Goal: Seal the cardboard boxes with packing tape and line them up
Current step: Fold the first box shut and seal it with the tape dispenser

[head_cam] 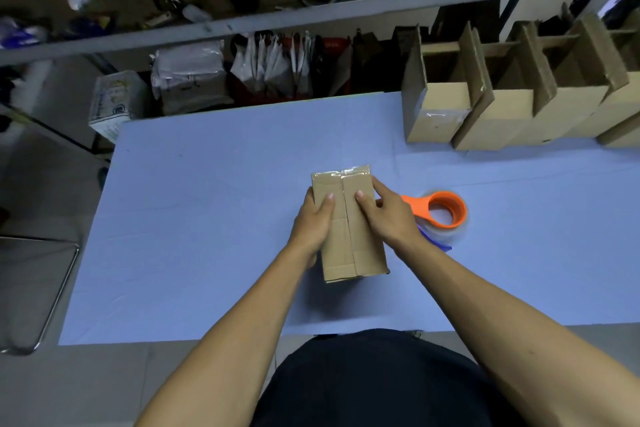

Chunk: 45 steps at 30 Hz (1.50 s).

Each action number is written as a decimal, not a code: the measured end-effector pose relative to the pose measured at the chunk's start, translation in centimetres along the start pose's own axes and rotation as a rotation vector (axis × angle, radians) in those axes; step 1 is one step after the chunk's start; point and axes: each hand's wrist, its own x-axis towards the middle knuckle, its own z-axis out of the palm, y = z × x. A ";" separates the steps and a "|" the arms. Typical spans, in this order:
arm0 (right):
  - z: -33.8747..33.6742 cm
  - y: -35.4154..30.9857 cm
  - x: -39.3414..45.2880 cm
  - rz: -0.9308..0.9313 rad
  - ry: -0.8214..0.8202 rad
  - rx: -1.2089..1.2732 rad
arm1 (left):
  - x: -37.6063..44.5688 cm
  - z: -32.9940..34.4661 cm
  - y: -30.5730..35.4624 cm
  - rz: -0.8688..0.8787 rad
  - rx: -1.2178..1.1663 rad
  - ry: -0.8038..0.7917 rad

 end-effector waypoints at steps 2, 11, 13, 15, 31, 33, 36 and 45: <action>0.5 0.8 -0.5 0.084 -0.072 0.028 | 0.1 0.3 -1.6 -0.082 0.018 0.091; -1.0 2.0 -1.4 -0.020 -0.354 -0.024 | -0.2 1.5 -1.7 -0.044 -0.019 0.431; -1.7 2.1 -1.1 -0.004 -0.431 0.029 | -0.2 0.5 -1.5 0.098 0.188 0.370; -2.1 2.1 -0.5 0.011 -0.483 0.032 | 0.6 -1.2 -1.5 0.263 0.494 0.240; 0.1 1.8 0.0 0.125 0.166 0.086 | -1.9 -4.9 -2.9 0.130 0.625 0.211; 0.2 1.7 0.5 0.083 0.138 0.095 | -2.3 -5.4 -3.0 0.099 0.599 0.175; 0.0 1.5 1.1 -0.027 0.069 0.051 | -1.6 -6.3 -2.2 0.173 0.789 0.033; 0.8 1.9 1.3 0.114 0.167 0.043 | -1.6 -5.1 -2.1 0.146 0.845 -0.238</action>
